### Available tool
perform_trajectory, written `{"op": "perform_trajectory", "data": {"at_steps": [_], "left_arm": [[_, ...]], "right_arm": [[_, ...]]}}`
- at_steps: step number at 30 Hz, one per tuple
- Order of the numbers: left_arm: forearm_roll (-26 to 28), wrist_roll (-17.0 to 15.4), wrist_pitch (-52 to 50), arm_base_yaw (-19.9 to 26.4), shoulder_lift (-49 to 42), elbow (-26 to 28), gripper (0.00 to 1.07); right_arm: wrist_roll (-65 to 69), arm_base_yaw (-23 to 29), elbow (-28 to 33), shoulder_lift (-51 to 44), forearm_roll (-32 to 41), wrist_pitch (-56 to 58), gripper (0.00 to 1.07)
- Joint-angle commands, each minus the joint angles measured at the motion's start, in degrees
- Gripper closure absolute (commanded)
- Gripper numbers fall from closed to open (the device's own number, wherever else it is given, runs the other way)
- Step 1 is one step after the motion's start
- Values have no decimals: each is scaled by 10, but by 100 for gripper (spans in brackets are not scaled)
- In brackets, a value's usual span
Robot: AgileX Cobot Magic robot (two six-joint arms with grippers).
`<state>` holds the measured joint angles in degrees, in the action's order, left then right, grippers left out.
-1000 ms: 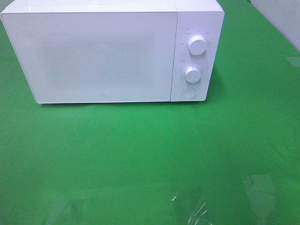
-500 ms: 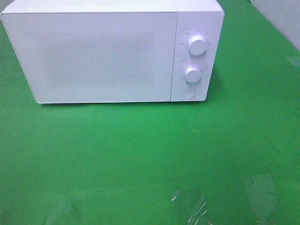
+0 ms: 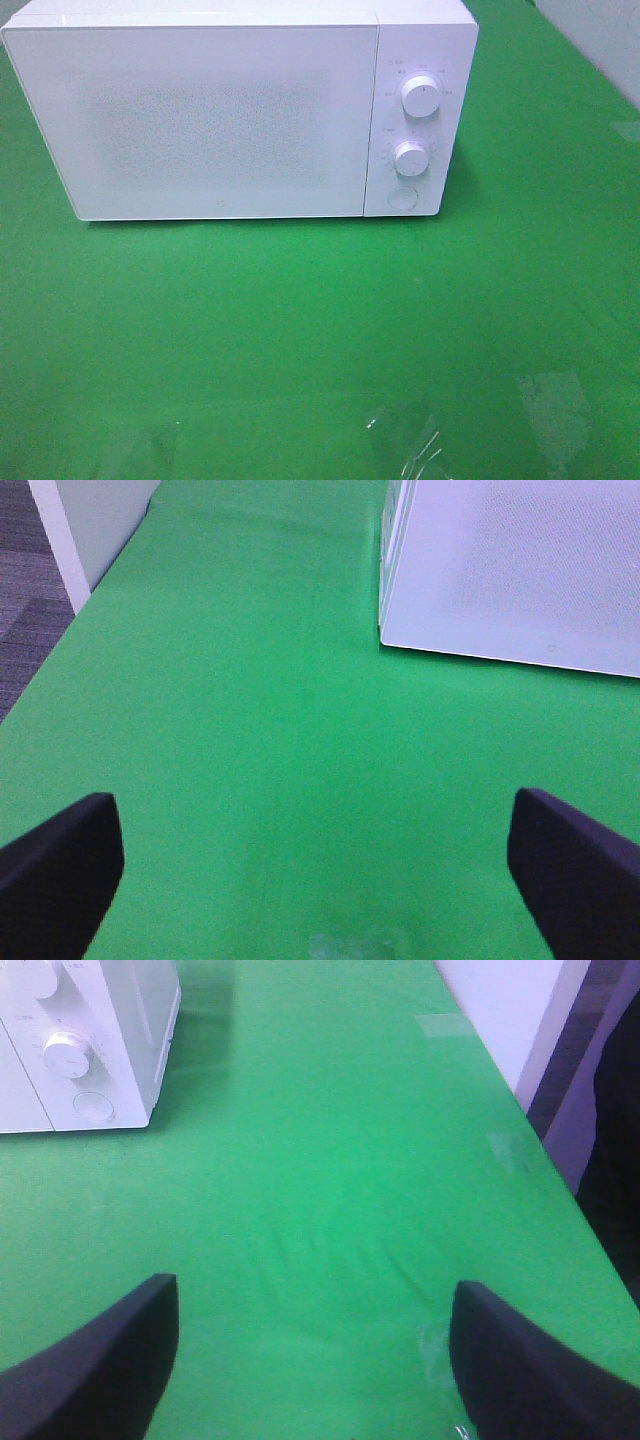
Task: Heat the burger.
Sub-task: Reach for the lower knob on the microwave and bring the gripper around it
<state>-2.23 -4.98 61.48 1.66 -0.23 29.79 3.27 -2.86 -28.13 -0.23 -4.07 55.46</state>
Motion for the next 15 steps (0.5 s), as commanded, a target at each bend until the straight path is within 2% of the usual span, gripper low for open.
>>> {"op": "perform_trajectory", "data": {"at_steps": [1, 12, 15], "left_arm": [[4, -2, -2, 1, -10, -1, 10], [4, -2, -2, 1, -10, -1, 10], [4, -2, -2, 1, -10, -1, 10]], "right_arm": [[2, -2, 1, -14, 1, -5, 34], [2, -2, 1, -10, 1, -6, 34], [2, -2, -14, 17, 2, -9, 34]]}}
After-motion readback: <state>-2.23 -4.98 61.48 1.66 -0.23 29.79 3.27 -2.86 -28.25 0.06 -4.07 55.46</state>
